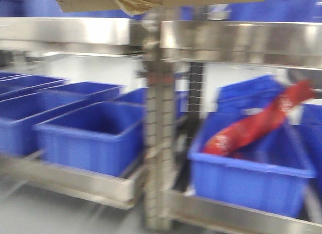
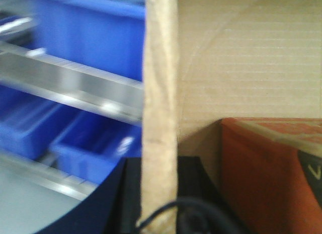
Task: Stack two boxes on right shelf middle
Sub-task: 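Drive the base to the steel shelf holding the boxes in both grippers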
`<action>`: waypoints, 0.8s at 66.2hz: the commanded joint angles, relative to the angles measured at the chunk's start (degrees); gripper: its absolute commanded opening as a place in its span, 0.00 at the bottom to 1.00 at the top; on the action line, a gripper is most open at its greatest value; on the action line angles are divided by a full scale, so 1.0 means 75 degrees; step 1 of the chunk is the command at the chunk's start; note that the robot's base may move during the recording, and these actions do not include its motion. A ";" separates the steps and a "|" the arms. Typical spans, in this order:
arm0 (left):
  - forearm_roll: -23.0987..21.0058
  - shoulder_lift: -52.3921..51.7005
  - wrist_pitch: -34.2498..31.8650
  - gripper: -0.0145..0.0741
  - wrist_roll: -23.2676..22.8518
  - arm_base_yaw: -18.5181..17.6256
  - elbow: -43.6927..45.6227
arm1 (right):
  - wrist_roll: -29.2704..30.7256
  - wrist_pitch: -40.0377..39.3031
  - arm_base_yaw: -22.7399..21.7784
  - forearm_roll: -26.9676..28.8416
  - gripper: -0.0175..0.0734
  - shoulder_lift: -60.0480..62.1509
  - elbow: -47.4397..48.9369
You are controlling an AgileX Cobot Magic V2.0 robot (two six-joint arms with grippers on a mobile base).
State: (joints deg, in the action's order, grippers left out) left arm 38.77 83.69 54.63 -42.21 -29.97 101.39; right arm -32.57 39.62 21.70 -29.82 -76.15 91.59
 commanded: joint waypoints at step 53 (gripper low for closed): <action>0.0559 -0.0065 0.0171 0.04 -0.0054 0.0084 0.0077 | -0.0005 -0.0554 -0.0086 -0.0360 0.01 0.0190 0.0134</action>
State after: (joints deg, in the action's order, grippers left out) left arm 38.77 83.69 54.51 -42.21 -29.97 101.39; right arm -32.57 39.01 21.59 -30.02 -76.15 91.59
